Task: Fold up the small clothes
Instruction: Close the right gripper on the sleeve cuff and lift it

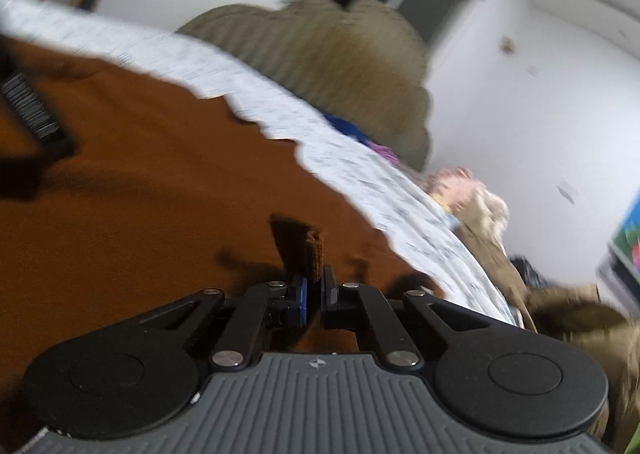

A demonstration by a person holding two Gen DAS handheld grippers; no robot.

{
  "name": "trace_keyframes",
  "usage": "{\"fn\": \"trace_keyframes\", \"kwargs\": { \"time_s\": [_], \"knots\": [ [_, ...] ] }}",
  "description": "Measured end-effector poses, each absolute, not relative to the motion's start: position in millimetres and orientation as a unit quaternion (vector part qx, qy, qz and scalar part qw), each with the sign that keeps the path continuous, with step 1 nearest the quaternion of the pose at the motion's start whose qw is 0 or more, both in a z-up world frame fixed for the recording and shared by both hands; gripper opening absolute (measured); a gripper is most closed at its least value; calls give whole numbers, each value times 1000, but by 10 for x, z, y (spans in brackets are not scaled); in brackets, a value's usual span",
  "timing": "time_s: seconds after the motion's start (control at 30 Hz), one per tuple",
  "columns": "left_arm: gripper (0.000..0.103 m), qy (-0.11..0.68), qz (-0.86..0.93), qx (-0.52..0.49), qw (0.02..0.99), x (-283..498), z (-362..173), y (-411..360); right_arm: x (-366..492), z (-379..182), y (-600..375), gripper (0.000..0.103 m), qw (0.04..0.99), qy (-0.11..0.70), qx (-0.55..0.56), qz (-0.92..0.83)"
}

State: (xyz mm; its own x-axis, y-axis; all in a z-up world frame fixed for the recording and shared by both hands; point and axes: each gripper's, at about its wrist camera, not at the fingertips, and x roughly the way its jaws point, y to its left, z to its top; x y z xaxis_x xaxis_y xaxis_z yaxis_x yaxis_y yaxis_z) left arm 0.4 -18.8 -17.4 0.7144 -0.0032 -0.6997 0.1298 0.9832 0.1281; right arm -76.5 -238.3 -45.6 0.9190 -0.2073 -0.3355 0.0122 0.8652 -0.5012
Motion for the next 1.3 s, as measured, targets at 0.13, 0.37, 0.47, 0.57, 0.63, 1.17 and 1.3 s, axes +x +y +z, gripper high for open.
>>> {"fn": "trace_keyframes", "kwargs": {
  "time_s": [0.13, 0.37, 0.47, 0.57, 0.63, 1.17, 1.3],
  "knots": [
    [103, 378, -32, 82, 922, 10, -175, -166, -865, -209, -3106, 6, 966, 173, -146, -125],
    [103, 379, -31, 86, 921, 15, -174, -189, -1209, -26, -4583, 6, 951, 125, 29, -281],
    [103, 376, -32, 88, 922, 9, -169, -201, -1373, -97, -4975, 6, 934, 111, 82, -330],
    [103, 376, -32, 89, 922, 12, -174, -200, -1539, -232, -5298, 7, 914, 89, 164, -361],
    [103, 377, -32, 89, 921, 16, -177, -194, -1621, -410, -5495, 7, 903, 84, 236, -350],
    [103, 374, -26, 84, 923, 34, -149, -157, -1626, -665, -5751, 11, 871, 46, 341, -351],
    [103, 374, -22, 79, 924, 56, -144, -122, -1625, -412, -5685, 11, 876, 9, 289, -387]
  ]
}}
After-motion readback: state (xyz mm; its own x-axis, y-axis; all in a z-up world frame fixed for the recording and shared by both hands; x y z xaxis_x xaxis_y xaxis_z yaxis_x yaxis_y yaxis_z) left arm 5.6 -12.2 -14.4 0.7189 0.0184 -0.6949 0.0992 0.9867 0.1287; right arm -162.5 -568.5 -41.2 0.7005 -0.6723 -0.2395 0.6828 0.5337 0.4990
